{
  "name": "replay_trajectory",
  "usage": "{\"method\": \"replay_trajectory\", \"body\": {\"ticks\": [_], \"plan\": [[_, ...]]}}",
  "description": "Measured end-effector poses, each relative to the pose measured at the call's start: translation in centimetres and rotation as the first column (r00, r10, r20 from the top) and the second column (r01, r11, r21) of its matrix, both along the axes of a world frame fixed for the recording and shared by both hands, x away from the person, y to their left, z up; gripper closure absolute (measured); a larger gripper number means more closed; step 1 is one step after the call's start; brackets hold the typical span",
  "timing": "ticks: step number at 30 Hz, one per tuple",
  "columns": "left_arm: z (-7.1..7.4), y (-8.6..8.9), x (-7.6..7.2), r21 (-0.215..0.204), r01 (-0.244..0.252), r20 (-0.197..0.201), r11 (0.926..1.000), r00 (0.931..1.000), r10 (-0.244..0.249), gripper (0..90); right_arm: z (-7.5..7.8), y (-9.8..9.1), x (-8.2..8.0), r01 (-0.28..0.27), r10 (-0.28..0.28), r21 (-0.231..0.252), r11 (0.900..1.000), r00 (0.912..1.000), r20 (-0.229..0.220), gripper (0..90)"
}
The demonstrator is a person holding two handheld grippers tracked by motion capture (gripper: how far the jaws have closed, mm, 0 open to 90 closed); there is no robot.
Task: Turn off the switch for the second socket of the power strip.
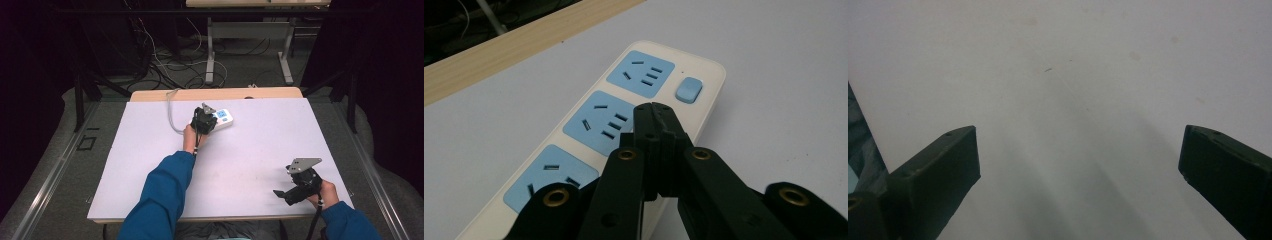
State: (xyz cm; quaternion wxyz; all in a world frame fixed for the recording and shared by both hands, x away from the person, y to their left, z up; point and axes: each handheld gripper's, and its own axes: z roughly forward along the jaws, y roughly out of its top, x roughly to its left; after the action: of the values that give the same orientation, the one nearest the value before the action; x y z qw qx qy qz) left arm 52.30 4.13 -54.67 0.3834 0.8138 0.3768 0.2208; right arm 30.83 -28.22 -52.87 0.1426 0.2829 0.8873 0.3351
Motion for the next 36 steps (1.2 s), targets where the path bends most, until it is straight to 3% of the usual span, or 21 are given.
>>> {"method": "replay_trajectory", "body": {"ticks": [10,12,15,25,36], "plan": [[0.00,-0.22,-0.11,0.006,-0.011,0.002,0.9999,0.9999,0.011,90.0,0.02,-0.04,0.06,-0.009,0.009,-0.003,1.0000,1.0000,0.000,2.5],[0.08,-0.22,-0.16,-0.011,-0.008,0.018,0.9999,0.9998,0.009,90.0,0.02,-0.05,0.07,-0.009,0.009,-0.003,1.0000,1.0000,0.000,2.5],[0.30,-0.39,-0.24,0.012,-0.001,0.010,0.9999,0.9999,0.000,90.0,0.02,-0.05,0.07,-0.010,0.010,-0.003,0.9999,1.0000,-0.001,2.4],[0.29,-0.46,-0.23,0.013,-0.004,0.018,0.9999,0.9998,0.003,90.0,0.02,-0.05,0.08,-0.010,0.010,-0.002,0.9999,0.9999,-0.001,2.5],[0.81,-0.12,-0.32,-0.006,-0.010,0.008,0.9999,0.9999,0.010,89.9,0.02,-0.05,0.03,-0.003,0.003,0.000,1.0000,1.0000,-0.006,2.6]]}}
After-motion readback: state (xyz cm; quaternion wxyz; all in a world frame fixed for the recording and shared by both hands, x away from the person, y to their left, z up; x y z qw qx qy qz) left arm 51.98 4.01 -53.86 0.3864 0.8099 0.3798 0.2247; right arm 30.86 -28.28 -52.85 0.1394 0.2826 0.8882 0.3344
